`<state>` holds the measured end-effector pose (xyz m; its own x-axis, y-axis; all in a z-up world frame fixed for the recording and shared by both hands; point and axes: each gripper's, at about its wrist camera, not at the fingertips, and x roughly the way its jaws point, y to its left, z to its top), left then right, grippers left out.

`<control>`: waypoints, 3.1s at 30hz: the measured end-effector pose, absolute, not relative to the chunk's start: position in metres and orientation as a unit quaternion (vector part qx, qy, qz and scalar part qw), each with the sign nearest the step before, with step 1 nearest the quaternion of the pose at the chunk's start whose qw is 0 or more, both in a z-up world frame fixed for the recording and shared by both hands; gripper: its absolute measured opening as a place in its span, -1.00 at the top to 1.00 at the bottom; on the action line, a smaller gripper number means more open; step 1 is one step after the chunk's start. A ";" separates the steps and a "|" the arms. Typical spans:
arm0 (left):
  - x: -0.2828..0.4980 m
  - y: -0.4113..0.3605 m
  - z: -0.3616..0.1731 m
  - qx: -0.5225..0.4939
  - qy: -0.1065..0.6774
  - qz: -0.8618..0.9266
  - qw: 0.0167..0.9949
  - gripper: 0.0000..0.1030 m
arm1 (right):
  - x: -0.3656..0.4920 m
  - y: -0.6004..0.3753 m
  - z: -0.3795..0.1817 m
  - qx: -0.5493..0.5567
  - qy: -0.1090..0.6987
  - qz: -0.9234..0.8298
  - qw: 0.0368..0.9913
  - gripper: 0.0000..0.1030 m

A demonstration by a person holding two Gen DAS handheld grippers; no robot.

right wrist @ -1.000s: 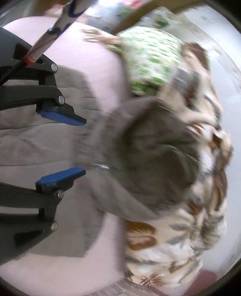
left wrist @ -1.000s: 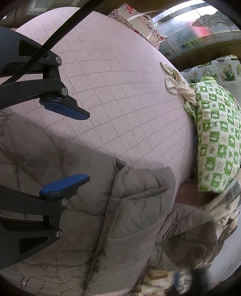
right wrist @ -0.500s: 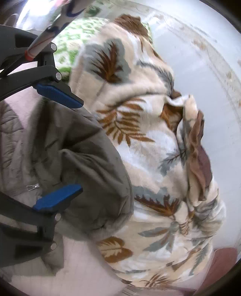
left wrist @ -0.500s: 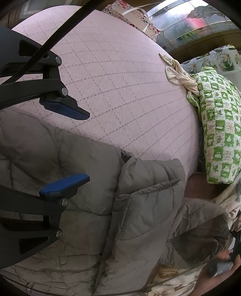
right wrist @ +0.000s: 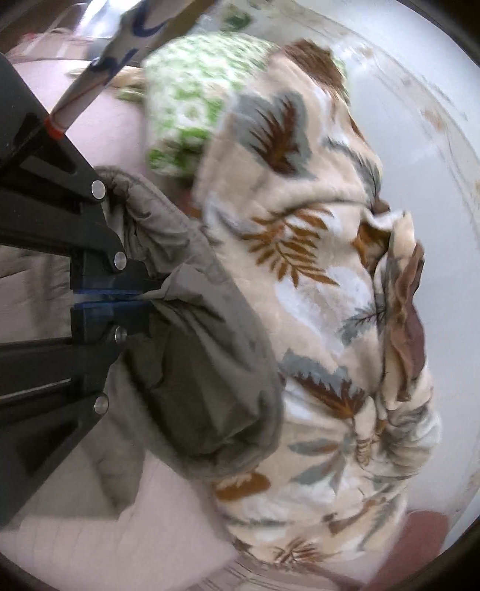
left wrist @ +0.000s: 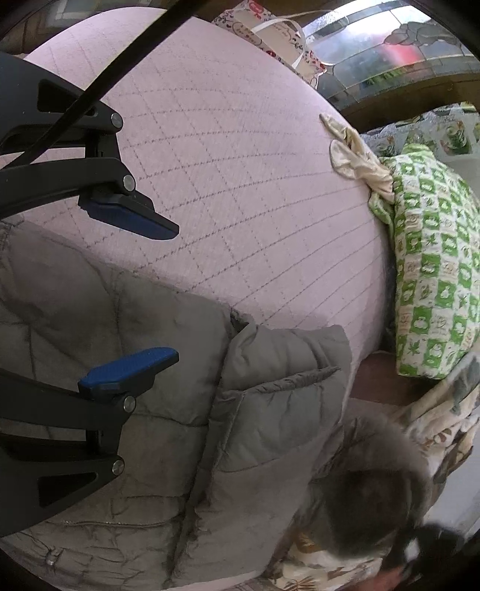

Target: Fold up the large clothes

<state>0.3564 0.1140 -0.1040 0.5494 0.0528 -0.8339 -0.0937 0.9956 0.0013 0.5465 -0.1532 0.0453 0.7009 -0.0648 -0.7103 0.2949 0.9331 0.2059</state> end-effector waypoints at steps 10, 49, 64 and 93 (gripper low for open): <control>0.341 0.137 -0.085 -0.043 0.452 0.052 0.889 -0.16 | 0.369 -0.107 0.044 0.123 0.387 -0.005 0.914 0.96; 0.337 0.151 -0.088 -0.040 0.448 0.094 0.888 -0.16 | 0.304 -0.124 -0.013 0.069 0.378 -0.128 0.914 0.06; 0.340 0.155 -0.084 -0.056 0.451 0.085 0.887 -0.16 | 0.340 -0.094 -0.036 0.027 0.411 -0.082 0.908 0.19; 0.342 0.158 -0.090 -0.060 0.465 0.087 0.879 -0.16 | 0.390 -0.129 -0.043 0.071 0.444 -0.088 0.889 0.19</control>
<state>0.3422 0.1584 -0.0902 0.5516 0.0982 -0.8283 -0.2090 0.9776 -0.0232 0.3897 -0.1291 -0.0427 0.5902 -0.0941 -0.8018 0.2202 0.9743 0.0478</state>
